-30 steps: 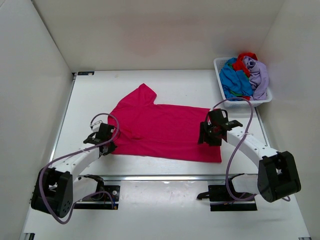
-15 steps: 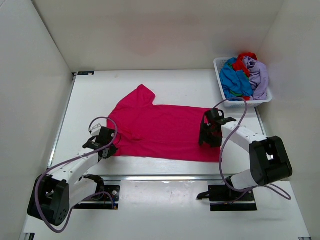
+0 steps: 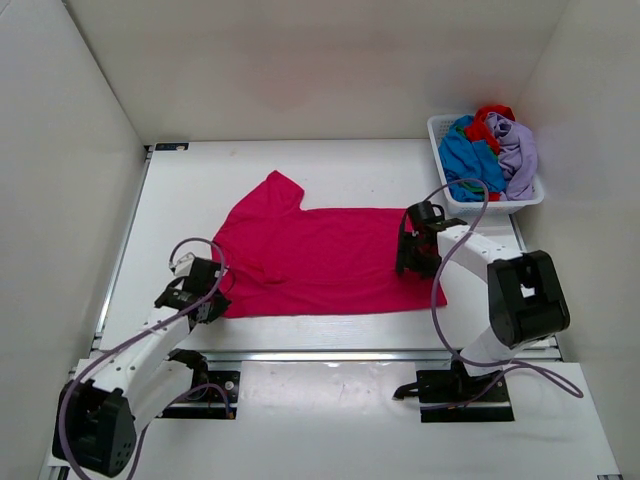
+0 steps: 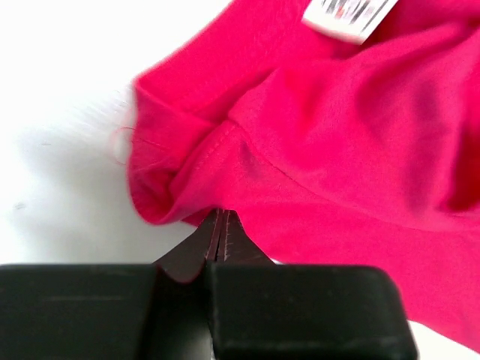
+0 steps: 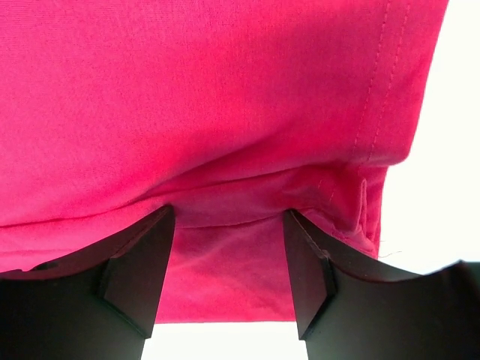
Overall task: Fold and stack the t-shirts
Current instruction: Fold the flattened tshirt in 1/3 of the way, then grap the side of the flattened tshirt furthest away from the robot with both arms
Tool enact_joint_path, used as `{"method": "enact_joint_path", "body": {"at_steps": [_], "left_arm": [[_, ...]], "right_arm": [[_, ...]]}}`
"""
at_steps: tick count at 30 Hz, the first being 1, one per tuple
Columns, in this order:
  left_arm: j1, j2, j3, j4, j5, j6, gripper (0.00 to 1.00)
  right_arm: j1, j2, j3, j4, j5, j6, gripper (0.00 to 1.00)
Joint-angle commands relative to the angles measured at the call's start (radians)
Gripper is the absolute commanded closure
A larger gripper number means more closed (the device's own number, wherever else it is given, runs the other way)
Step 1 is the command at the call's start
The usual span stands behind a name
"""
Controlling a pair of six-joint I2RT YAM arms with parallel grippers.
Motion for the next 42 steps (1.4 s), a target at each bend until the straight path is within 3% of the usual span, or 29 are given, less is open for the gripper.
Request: {"method": "enact_joint_path", "body": {"at_steps": [1, 5, 7, 10, 14, 16, 20, 23, 26, 28, 30, 35, 42], "left_arm": [[0.047, -0.057, 0.122, -0.081, -0.007, 0.045, 0.99], [0.039, 0.012, 0.365, -0.112, -0.077, 0.130, 0.88], [0.045, 0.076, 0.452, -0.045, -0.051, 0.238, 0.79], [0.048, 0.286, 0.600, 0.093, -0.031, 0.356, 0.66], [0.021, 0.734, 0.933, 0.104, -0.083, 0.456, 0.73], [0.009, 0.927, 1.083, 0.133, -0.085, 0.504, 0.70], [0.024, 1.156, 1.323, 0.164, -0.031, 0.556, 0.57], [0.016, 1.468, 1.701, -0.010, -0.037, 0.607, 0.51], [0.007, 1.774, 2.398, -0.248, -0.022, 0.627, 0.50], [0.033, 1.764, 2.322, -0.189, 0.045, 0.594, 0.45], [0.035, 1.795, 2.361, -0.193, 0.029, 0.604, 0.42], [0.061, 1.870, 2.434, -0.258, 0.070, 0.587, 0.44], [0.070, 1.853, 2.400, -0.307, 0.084, 0.614, 0.43]], "right_arm": [[0.008, -0.073, 0.039, -0.032, 0.027, -0.011, 0.42], [0.014, -0.160, 0.105, -0.112, 0.047, -0.017, 0.37], [0.011, -0.189, 0.136, -0.111, 0.055, -0.019, 0.37], [-0.024, -0.188, 0.159, -0.042, 0.075, 0.000, 0.37], [-0.020, -0.113, 0.200, 0.035, 0.151, 0.067, 0.41], [-0.006, -0.084, 0.208, 0.075, 0.210, 0.107, 0.40], [-0.001, -0.032, 0.208, 0.187, 0.259, 0.180, 0.38], [-0.009, 0.028, 0.257, 0.204, 0.279, 0.191, 0.38], [-0.026, 0.100, 0.317, 0.189, 0.267, 0.187, 0.38], [-0.041, 0.135, 0.331, 0.190, 0.259, 0.182, 0.37], [-0.049, 0.158, 0.344, 0.192, 0.256, 0.179, 0.38], [-0.054, 0.189, 0.378, 0.189, 0.257, 0.173, 0.38], [-0.058, 0.185, 0.370, 0.198, 0.245, 0.173, 0.38]]}}
